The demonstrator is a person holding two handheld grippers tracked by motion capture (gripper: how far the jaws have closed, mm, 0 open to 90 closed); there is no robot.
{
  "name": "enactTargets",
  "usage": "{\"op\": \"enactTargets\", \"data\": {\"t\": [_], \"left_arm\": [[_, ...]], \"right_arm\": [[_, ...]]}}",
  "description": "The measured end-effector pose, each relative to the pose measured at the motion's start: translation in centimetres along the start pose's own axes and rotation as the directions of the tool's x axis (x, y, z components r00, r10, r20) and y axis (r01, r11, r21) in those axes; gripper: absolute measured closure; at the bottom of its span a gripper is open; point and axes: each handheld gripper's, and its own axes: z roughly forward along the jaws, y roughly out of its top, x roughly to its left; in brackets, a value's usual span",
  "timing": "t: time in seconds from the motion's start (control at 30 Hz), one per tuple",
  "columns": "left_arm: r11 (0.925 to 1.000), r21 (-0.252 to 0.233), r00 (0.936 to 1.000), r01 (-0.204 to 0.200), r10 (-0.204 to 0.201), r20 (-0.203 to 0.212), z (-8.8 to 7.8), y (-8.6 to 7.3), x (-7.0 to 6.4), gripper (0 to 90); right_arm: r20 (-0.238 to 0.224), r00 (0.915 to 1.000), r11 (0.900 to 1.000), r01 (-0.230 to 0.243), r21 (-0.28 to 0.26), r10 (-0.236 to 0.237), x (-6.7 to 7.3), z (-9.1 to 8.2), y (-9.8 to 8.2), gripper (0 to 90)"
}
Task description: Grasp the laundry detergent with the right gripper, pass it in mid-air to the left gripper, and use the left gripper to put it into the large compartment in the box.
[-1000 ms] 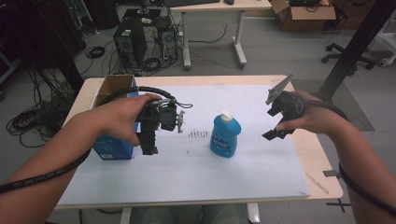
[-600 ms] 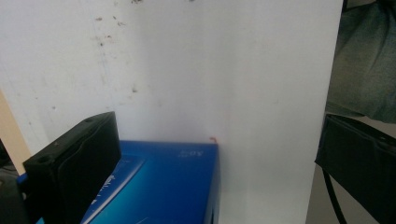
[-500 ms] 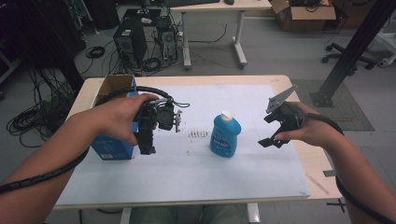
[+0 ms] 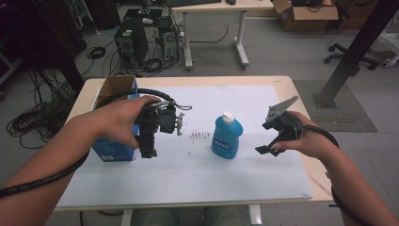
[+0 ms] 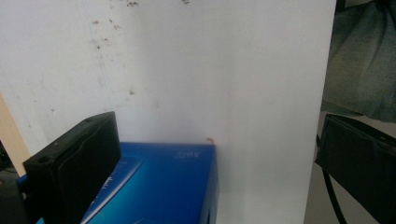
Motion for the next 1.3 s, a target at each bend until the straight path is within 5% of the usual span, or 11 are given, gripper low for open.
{"op": "enactTargets", "data": {"t": [0.47,1.13,1.3], "left_arm": [[0.9999,-0.011,0.9999,-0.012,0.012,-0.002,-0.1,0.1,-0.5,0.2],[0.9996,-0.004,0.9996,-0.028,0.028,-0.002,0.0,0.8,-0.6,0.2],[0.9995,0.002,0.9995,-0.031,0.031,0.006,0.3,0.9,-0.7,0.2]], "right_arm": [[0.008,0.9999,0.995,-0.009,-0.097,0.010,1.3,3.3,-1.4,3.6],[-0.006,0.9992,0.975,-0.040,-0.220,0.040,1.5,6.7,-2.4,3.2],[-0.009,0.9983,0.959,-0.057,-0.279,0.057,1.2,7.0,-2.0,2.6]]}}
